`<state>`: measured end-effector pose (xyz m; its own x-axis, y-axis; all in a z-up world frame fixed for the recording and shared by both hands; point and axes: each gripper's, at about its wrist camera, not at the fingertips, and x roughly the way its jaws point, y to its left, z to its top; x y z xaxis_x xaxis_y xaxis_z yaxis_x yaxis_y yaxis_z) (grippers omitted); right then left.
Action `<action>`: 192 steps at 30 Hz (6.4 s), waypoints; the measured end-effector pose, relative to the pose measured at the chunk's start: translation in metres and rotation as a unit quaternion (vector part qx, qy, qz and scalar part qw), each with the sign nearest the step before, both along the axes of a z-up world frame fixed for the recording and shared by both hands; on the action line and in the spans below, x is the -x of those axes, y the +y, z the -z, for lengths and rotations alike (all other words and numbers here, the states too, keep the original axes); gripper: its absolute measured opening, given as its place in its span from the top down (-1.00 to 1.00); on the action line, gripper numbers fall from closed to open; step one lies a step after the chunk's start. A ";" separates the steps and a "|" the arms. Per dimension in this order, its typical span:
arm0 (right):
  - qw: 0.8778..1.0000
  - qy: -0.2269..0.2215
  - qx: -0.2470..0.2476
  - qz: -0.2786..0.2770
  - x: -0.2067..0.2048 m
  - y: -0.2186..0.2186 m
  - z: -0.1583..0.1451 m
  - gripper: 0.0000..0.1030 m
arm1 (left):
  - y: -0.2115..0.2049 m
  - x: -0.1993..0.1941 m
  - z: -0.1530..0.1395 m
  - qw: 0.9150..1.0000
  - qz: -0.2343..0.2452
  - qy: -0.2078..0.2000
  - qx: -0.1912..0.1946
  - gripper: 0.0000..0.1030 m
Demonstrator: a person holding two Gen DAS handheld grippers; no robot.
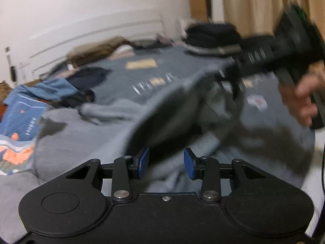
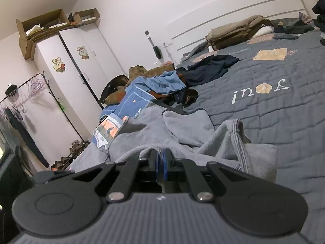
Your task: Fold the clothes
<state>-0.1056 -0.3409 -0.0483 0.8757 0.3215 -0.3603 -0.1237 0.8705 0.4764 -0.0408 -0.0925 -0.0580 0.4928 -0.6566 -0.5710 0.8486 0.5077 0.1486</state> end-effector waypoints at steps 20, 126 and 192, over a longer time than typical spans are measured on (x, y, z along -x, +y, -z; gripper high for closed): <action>1.000 -0.017 -0.019 -0.010 0.006 -0.002 -0.010 0.90 | -0.002 -0.034 0.030 0.971 -0.168 -0.109 -0.133 0.26; 0.976 0.047 -0.209 -0.037 0.016 -0.029 -0.010 0.00 | 0.000 -0.015 -0.027 0.993 -0.086 0.011 0.082 0.78; 0.925 0.250 -0.274 -0.080 0.057 0.045 0.102 0.93 | -0.070 -0.026 0.013 0.990 0.097 0.100 -0.037 0.20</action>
